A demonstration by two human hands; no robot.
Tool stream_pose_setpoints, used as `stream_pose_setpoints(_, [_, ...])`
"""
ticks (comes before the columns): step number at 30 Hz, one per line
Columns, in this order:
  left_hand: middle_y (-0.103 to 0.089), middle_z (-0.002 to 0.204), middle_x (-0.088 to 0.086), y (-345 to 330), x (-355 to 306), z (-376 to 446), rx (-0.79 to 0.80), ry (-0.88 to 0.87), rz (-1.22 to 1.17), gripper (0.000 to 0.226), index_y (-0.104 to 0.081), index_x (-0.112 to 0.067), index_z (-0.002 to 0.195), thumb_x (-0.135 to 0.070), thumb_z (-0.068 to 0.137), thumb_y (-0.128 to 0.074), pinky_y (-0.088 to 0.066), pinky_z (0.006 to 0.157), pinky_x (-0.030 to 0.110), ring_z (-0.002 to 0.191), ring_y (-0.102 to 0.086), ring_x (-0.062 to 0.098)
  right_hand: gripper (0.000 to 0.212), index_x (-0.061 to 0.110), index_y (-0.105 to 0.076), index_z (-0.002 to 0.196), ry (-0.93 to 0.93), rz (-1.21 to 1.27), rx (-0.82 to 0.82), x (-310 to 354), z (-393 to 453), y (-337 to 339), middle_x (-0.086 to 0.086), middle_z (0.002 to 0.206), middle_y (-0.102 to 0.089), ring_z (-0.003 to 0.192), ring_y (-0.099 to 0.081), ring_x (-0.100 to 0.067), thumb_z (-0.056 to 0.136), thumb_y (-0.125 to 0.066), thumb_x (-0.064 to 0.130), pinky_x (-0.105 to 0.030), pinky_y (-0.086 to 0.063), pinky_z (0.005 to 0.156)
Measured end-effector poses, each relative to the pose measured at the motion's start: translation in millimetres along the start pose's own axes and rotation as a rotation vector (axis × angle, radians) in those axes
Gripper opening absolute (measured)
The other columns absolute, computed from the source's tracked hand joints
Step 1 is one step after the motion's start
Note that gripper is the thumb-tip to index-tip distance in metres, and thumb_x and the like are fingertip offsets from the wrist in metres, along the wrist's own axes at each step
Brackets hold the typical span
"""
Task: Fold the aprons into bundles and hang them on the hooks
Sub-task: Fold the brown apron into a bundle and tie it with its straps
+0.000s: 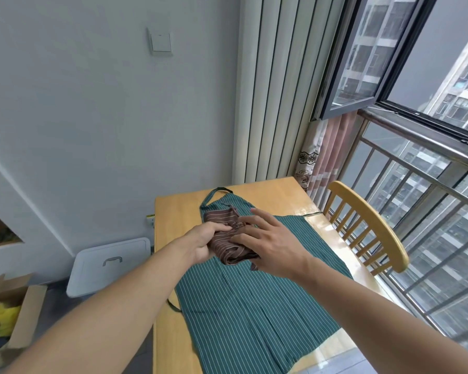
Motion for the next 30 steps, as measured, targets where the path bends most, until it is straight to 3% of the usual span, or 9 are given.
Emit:
stream_pose_setpoints(5, [-0.074, 0.097, 0.022, -4, 3, -3, -0.008, 0.008, 0.067, 0.021, -0.067, 0.003, 0.113, 0.003, 0.094, -0.06, -0.064, 0.066, 0.038, 0.077, -0.074, 0.032, 0.026, 0.009, -0.073, 0.107, 0.036, 0.12, -0.107, -3, -2, 3, -0.005, 0.093, -0.073, 0.095, -0.071, -0.025, 0.087, -0.062, 0.02, -0.045, -0.038, 0.118])
stream_pose_setpoints(7, [-0.074, 0.106, 0.024, -2, -1, -2, -0.029, -0.035, 0.061, 0.027, -0.067, 0.006, 0.117, 0.005, 0.09, -0.064, -0.063, 0.074, 0.042, 0.089, -0.074, 0.037, 0.026, 0.007, -0.072, 0.106, 0.005, 0.2, -0.115, -5, -4, 3, -0.006, 0.101, -0.073, 0.099, -0.071, -0.025, 0.083, -0.065, 0.016, -0.042, -0.055, 0.098])
stream_pose_setpoints(9, [-0.072, 0.111, 0.027, 0, -6, 0, -0.052, -0.08, 0.061, 0.031, -0.067, 0.008, 0.117, 0.009, 0.086, -0.067, -0.06, 0.085, 0.049, 0.102, -0.071, 0.043, 0.027, 0.012, -0.072, 0.106, -0.026, 0.228, -0.109, -5, -7, 2, -0.002, 0.109, -0.073, 0.104, -0.07, -0.02, 0.081, -0.068, 0.018, -0.036, -0.062, 0.08])
stream_pose_setpoints(14, [-0.074, 0.099, 0.025, 0, -18, 0, -0.076, -0.209, 0.191, 0.033, -0.069, 0.006, 0.112, 0.015, 0.081, -0.067, -0.062, 0.067, 0.039, 0.08, -0.073, 0.031, 0.024, 0.024, -0.066, 0.108, -0.399, 0.411, -0.089, -32, -5, 5, 0.008, 0.081, -0.072, 0.062, -0.066, -0.013, 0.087, -0.059, 0.033, -0.031, -0.054, 0.051])
stream_pose_setpoints(16, [-0.075, 0.098, 0.024, 7, -23, 3, -0.128, -0.243, 0.202, 0.034, -0.069, 0.004, 0.113, 0.015, 0.081, -0.067, -0.063, 0.078, 0.048, 0.084, -0.075, 0.034, 0.017, 0.033, -0.062, 0.107, -0.588, 0.587, -0.017, -44, -6, -6, 0.01, 0.077, -0.071, 0.055, -0.064, -0.013, 0.091, -0.063, 0.029, -0.027, -0.051, 0.047])
stream_pose_setpoints(18, [-0.076, 0.098, 0.023, 12, -28, 4, -0.169, -0.252, 0.214, 0.034, -0.068, 0.003, 0.113, 0.015, 0.081, -0.066, -0.062, 0.081, 0.054, 0.088, -0.076, 0.037, 0.016, 0.039, -0.059, 0.1, -0.711, 0.706, 0.032, -47, -9, -18, 0.01, 0.075, -0.07, 0.054, -0.064, -0.013, 0.093, -0.065, 0.026, -0.027, -0.05, 0.046])
stream_pose_setpoints(22, [-0.076, 0.1, 0.021, 5, -29, -3, -0.076, -0.243, 0.304, 0.031, -0.07, 0.0, 0.114, 0.013, 0.086, -0.064, -0.062, 0.083, 0.051, 0.093, -0.075, 0.036, 0.018, 0.037, -0.066, 0.106, -0.706, 0.576, 0.065, -48, -10, -25, 0.011, 0.079, -0.071, 0.061, -0.062, -0.006, 0.088, -0.067, 0.041, -0.029, -0.047, 0.054])
stream_pose_setpoints(26, [-0.072, 0.112, 0.026, -6, -24, -7, 0.074, -0.232, 0.27, 0.035, -0.07, -0.004, 0.122, 0.009, 0.09, -0.062, -0.058, 0.092, 0.053, 0.105, -0.07, 0.043, 0.024, 0.038, -0.073, 0.1, -0.731, 0.745, -0.107, -52, -10, -20, 0.01, 0.086, -0.07, 0.079, -0.065, -0.008, 0.08, -0.075, 0.051, -0.036, -0.055, 0.067])
stream_pose_setpoints(30, [-0.071, 0.115, 0.027, -14, -21, -12, 0.134, -0.255, 0.268, 0.028, -0.067, 0.001, 0.123, 0.0, 0.097, -0.057, -0.059, 0.088, 0.049, 0.107, -0.07, 0.042, 0.031, 0.028, -0.073, 0.111, -0.751, 0.924, -0.244, -48, -11, -15, 0.015, 0.097, -0.076, 0.091, -0.071, -0.002, 0.085, -0.078, 0.044, -0.03, -0.06, 0.077])
Point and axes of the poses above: each hand's wrist, its own z-axis towards the middle knuckle, its own y-axis out of the back of the hand, x = y × z, the point moved 9 cm from there along z, towards the middle knuckle
